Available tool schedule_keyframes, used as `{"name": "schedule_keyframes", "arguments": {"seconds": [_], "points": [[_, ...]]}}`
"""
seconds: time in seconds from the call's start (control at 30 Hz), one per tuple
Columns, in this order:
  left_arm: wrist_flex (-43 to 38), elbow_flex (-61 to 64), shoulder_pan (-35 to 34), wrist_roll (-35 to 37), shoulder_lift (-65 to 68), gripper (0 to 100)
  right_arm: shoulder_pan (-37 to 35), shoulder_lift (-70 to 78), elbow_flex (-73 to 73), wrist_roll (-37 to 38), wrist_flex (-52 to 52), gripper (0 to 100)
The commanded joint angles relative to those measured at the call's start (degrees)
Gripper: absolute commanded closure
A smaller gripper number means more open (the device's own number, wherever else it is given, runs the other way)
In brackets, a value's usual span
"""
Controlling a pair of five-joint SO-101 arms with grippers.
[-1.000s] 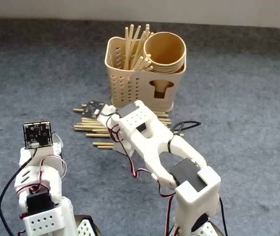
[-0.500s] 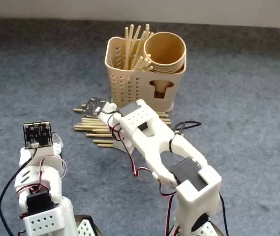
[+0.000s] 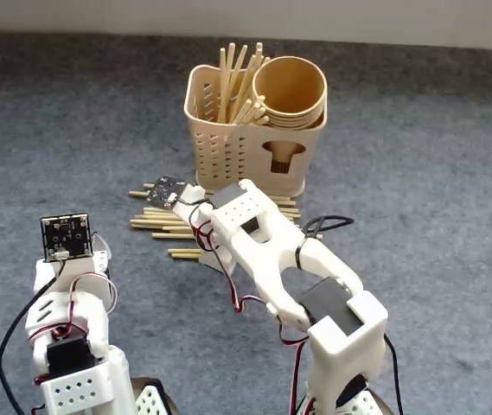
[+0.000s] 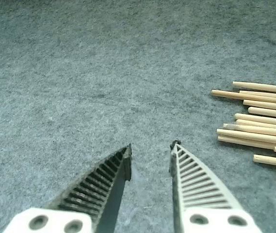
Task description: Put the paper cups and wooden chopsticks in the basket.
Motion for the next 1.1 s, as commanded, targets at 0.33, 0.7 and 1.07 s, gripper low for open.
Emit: {"name": "schedule_keyframes", "arguments": {"seconds": [0.33,0.7,1.07], "points": [[0.2,1.1,-0.5,0.3,-0.7,86,-0.7,-0.2,1.1,0.4,0.1,96.7],[0.2,1.1,-0.5,0.3,-0.7,86,1.0,-13.8,7.3,0.2,1.6,97.1],[0.2,1.1,-0.4,0.3,-0.7,86,0.0,-27.3,18.8,-7.6,-8.2,97.3]]}}
